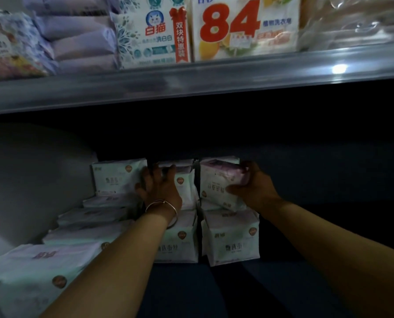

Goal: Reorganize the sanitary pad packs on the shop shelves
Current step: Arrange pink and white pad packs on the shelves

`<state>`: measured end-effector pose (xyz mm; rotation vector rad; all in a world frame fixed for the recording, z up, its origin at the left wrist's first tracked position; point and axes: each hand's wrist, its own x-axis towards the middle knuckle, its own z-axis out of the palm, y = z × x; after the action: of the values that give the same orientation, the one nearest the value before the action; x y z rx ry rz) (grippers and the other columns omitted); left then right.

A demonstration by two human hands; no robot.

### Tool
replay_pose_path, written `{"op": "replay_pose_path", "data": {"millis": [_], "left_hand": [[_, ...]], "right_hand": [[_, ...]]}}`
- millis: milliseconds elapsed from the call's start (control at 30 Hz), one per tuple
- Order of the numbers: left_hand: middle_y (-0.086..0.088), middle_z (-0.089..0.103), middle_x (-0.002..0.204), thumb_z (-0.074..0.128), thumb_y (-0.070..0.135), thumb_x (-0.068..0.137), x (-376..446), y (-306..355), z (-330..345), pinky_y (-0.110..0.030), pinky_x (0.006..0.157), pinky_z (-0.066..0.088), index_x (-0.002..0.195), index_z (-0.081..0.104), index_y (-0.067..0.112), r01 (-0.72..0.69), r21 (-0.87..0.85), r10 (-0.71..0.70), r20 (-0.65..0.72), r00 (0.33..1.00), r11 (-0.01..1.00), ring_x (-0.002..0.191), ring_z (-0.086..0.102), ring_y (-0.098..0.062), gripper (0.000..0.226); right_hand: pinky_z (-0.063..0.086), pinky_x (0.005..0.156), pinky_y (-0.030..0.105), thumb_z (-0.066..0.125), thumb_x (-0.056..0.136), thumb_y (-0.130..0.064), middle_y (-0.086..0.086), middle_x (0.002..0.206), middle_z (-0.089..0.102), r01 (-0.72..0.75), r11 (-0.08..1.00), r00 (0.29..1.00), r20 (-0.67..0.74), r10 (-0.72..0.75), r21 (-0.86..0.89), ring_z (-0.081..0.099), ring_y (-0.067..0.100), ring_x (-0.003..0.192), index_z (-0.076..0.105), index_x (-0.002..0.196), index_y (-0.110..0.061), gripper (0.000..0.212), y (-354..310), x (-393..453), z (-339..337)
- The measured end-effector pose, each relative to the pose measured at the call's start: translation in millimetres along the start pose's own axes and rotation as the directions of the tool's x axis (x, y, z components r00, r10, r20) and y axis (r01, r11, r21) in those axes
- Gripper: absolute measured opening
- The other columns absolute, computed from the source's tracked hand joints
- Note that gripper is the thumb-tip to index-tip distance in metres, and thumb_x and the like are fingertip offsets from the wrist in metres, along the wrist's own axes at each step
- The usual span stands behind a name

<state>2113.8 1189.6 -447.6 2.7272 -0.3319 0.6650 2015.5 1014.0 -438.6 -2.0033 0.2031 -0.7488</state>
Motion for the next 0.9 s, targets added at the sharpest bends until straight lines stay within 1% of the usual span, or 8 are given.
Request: {"op": "replay_pose_path", "data": {"millis": [133, 233, 333, 433, 500, 633, 800, 900], "left_hand": [[-0.005, 0.01, 0.156, 0.053, 0.007, 0.082, -9.3, 6.3, -4.1, -0.042, 0.115, 0.009, 0.147, 0.021, 0.021, -0.209, -0.032, 0.199, -0.195, 0.96, 0.977, 0.144, 0.005, -0.026, 0.074], [-0.011, 0.034, 0.144, 0.053, 0.007, 0.087, -19.0, 19.3, -6.2, -0.039, 0.111, 0.026, 0.137, 0.04, 0.009, -0.324, -0.356, 0.207, -0.328, 0.922, 0.877, 0.133, 0.031, -0.031, 0.052], [-0.015, 0.047, 0.133, 0.057, 0.021, 0.09, -27.9, 32.2, -8.9, -0.043, 0.103, 0.04, 0.129, 0.046, 0.005, -0.214, -0.686, 0.109, -0.193, 0.975, 0.695, 0.121, 0.048, -0.03, 0.043], [-0.012, 0.059, 0.122, 0.059, 0.041, 0.087, -44.7, 40.5, -21.3, -0.04, 0.097, 0.047, 0.123, 0.052, 0.006, -0.01, -0.837, 0.037, 0.012, 0.999, 0.547, 0.111, 0.057, -0.028, 0.051], [-0.004, 0.062, 0.118, 0.056, 0.047, 0.088, -61.0, 45.1, -32.4, -0.038, 0.096, 0.048, 0.122, 0.055, 0.01, 0.128, -0.897, 0.101, 0.187, 0.977, 0.423, 0.108, 0.059, -0.023, 0.051], [-0.005, 0.063, 0.116, 0.057, 0.025, 0.092, -95.8, 55.7, -51.7, -0.035, 0.08, 0.052, 0.127, 0.047, 0.016, 0.38, -0.903, 0.234, 0.421, 0.876, 0.203, 0.105, 0.061, -0.024, 0.038], [-0.005, 0.062, 0.112, 0.064, 0.002, 0.084, -120.7, 57.0, -63.9, -0.054, 0.076, 0.053, 0.127, 0.035, 0.022, 0.414, -0.898, 0.199, 0.437, 0.877, 0.149, 0.095, 0.063, -0.028, 0.056], [-0.006, 0.061, 0.117, 0.063, -0.005, 0.081, -128.3, 47.6, -70.8, -0.051, 0.076, 0.054, 0.132, 0.033, 0.027, 0.385, -0.912, 0.183, 0.407, 0.895, 0.142, 0.096, 0.063, -0.028, 0.068]], "right_hand": [[0.05, 0.088, 0.034, 0.074, 0.076, -0.002, 0.011, 0.123, 0.055, -0.021, 0.989, 0.999, -0.031, 0.026, 0.145, 0.055, 0.027, 0.114, 0.04, 0.132, -0.006, 0.065, -2.3, -6.6, -5.5], [0.051, 0.091, 0.044, 0.075, 0.076, -0.003, 0.01, 0.119, 0.055, -0.067, 0.956, 0.997, -0.027, 0.078, 0.285, 0.056, 0.03, 0.112, 0.04, 0.132, -0.009, 0.067, -6.1, -12.6, -10.8], [0.056, 0.079, 0.047, 0.074, 0.077, -0.004, 0.009, 0.116, 0.057, -0.152, 0.899, 0.987, 0.017, 0.159, 0.411, 0.06, 0.03, 0.102, 0.044, 0.127, -0.011, 0.059, -11.8, -24.1, -18.1], [0.056, 0.078, 0.047, 0.072, 0.079, -0.005, 0.013, 0.12, 0.058, -0.231, 0.834, 0.972, 0.079, 0.221, 0.502, 0.061, 0.033, 0.104, 0.043, 0.129, -0.007, 0.058, -15.7, -39.0, -27.7], [0.056, 0.076, 0.049, 0.071, 0.08, -0.004, 0.014, 0.119, 0.059, -0.272, 0.782, 0.961, 0.125, 0.245, 0.561, 0.061, 0.034, 0.104, 0.044, 0.128, -0.006, 0.056, -17.5, -49.1, -34.0], [0.057, 0.077, 0.049, 0.067, 0.083, -0.005, 0.018, 0.117, 0.06, -0.351, 0.746, 0.934, 0.265, 0.238, 0.566, 0.064, 0.034, 0.1, 0.044, 0.123, -0.001, 0.047, -19.3, -68.3, -42.3], [0.056, 0.082, 0.048, 0.073, 0.079, -0.013, 0.016, 0.117, 0.059, -0.424, 0.809, 0.881, 0.391, 0.265, 0.407, 0.064, 0.032, 0.101, 0.041, 0.123, -0.005, 0.055, -13.3, -90.4, -49.2], [0.056, 0.08, 0.042, 0.077, 0.074, -0.022, 0.01, 0.118, 0.061, -0.412, 0.874, 0.847, 0.462, 0.263, 0.259, 0.062, 0.027, 0.104, 0.045, 0.128, -0.009, 0.064, -10.2, -100.1, -51.0]]}}
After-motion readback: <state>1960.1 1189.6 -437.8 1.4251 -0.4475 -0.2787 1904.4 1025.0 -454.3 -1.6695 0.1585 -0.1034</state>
